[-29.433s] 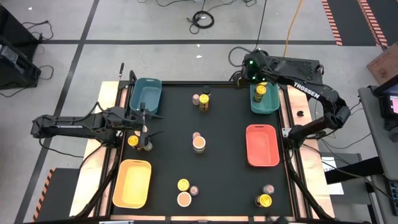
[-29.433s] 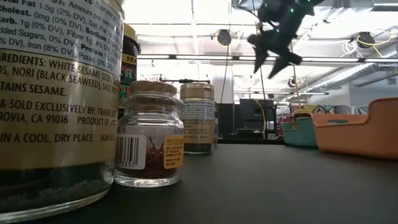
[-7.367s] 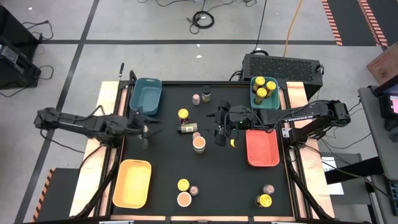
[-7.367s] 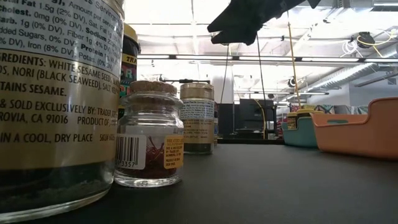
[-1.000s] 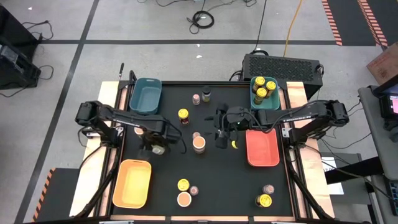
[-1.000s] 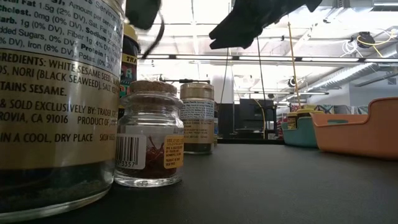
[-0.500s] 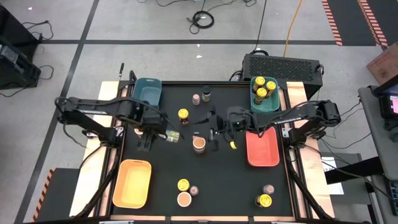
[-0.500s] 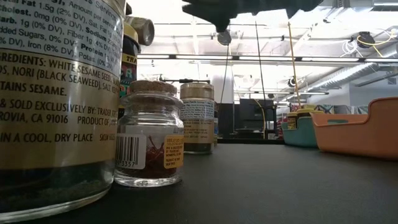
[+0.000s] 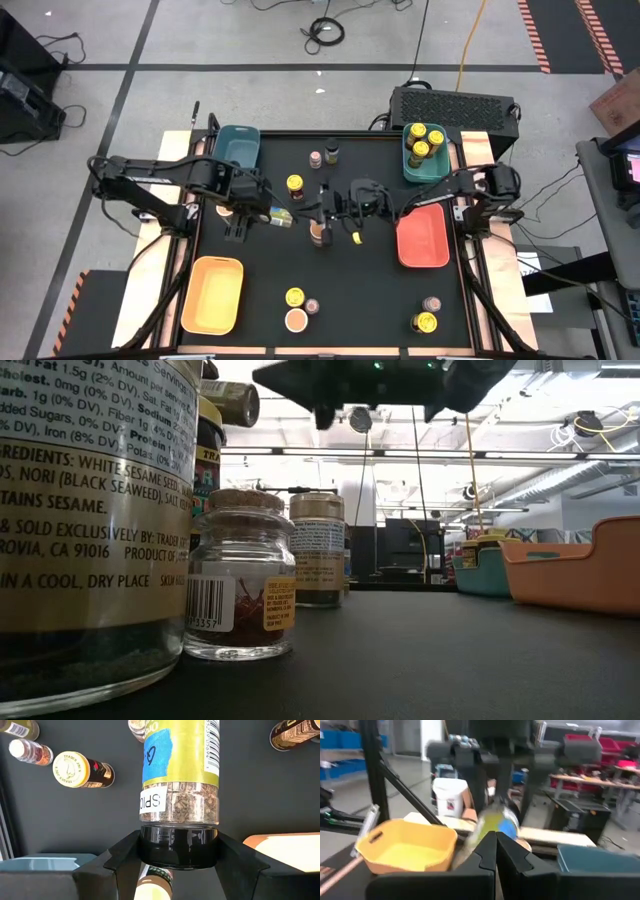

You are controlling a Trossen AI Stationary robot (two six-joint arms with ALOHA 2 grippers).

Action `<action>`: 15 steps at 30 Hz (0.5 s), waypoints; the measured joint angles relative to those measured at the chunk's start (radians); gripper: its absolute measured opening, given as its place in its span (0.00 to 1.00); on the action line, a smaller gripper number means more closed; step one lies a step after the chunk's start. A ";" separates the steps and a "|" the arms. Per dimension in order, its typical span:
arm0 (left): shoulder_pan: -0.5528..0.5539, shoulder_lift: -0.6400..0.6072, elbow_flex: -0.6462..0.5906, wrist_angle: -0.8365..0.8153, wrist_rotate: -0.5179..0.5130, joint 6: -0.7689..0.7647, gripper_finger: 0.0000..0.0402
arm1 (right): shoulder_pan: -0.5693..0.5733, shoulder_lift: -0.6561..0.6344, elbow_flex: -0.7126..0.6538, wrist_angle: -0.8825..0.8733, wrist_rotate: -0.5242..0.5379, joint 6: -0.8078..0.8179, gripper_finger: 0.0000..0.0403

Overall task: Sort spices by type
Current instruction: Adjust the black spice bottle

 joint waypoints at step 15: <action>0.000 0.000 0.000 -0.011 0.001 0.000 0.53 | 0.011 0.071 0.113 -0.208 -0.016 -0.015 0.00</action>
